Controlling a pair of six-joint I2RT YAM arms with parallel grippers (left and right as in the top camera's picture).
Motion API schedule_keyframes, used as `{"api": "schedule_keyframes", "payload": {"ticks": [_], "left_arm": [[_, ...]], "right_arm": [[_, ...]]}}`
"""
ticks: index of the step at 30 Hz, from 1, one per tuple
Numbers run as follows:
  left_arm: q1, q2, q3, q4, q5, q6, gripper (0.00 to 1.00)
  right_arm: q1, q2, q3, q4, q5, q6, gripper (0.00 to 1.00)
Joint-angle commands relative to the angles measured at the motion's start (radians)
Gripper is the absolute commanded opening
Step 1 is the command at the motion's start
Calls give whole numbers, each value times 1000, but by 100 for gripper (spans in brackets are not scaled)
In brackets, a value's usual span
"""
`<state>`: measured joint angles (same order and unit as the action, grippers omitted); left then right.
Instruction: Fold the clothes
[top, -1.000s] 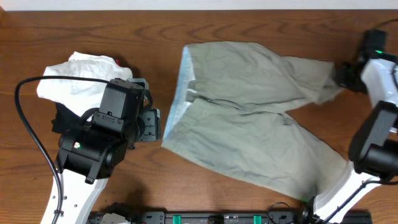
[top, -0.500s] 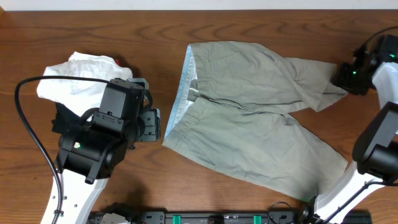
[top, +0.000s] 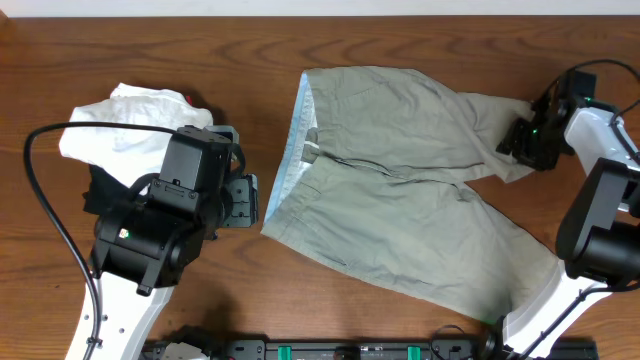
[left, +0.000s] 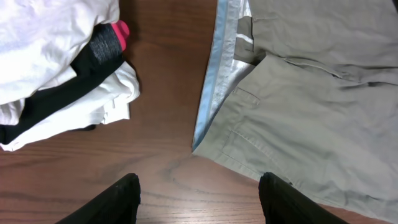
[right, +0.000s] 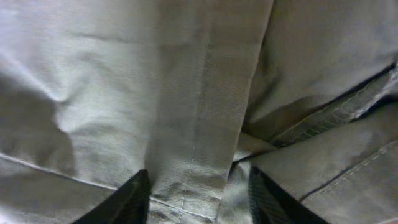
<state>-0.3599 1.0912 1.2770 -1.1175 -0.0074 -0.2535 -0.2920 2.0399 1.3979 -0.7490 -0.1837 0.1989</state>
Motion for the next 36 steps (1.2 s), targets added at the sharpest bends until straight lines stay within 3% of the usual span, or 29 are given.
{"api": "schedule_keyframes", "payload": {"ticks": [1,5,10,18,21,26,27,29,32,36], "left_arm": [[6,0,14,3,-8,17,64],[6,0,14,4,-8,17,64],[6,0,14,5,-8,16,64],[6,0,14,27,-8,16,64],[6,0,14,27,-8,17,63],[6,0,14,27,-8,12,64],[6,0,14,27,-8,9,64],[6,0,14,27,-8,8,63],[6,0,14,27,-8,5,64],[6,0,14,26,-8,5,64]], "right_arm": [[9,9,-9,29,2,48,39],[6,9,-9,106,-24,48,13],[-5,9,-5,188,-58,48,1],[-75,9,-5,565,-324,61,1],[-101,9,-5,697,-310,111,1],[-116,9,-5,697,-293,122,1],[-114,9,-5,635,-307,122,7],[-106,9,-5,485,-314,122,31],[-90,9,-5,296,-245,121,40],[-78,9,-5,190,-96,118,47]]}}
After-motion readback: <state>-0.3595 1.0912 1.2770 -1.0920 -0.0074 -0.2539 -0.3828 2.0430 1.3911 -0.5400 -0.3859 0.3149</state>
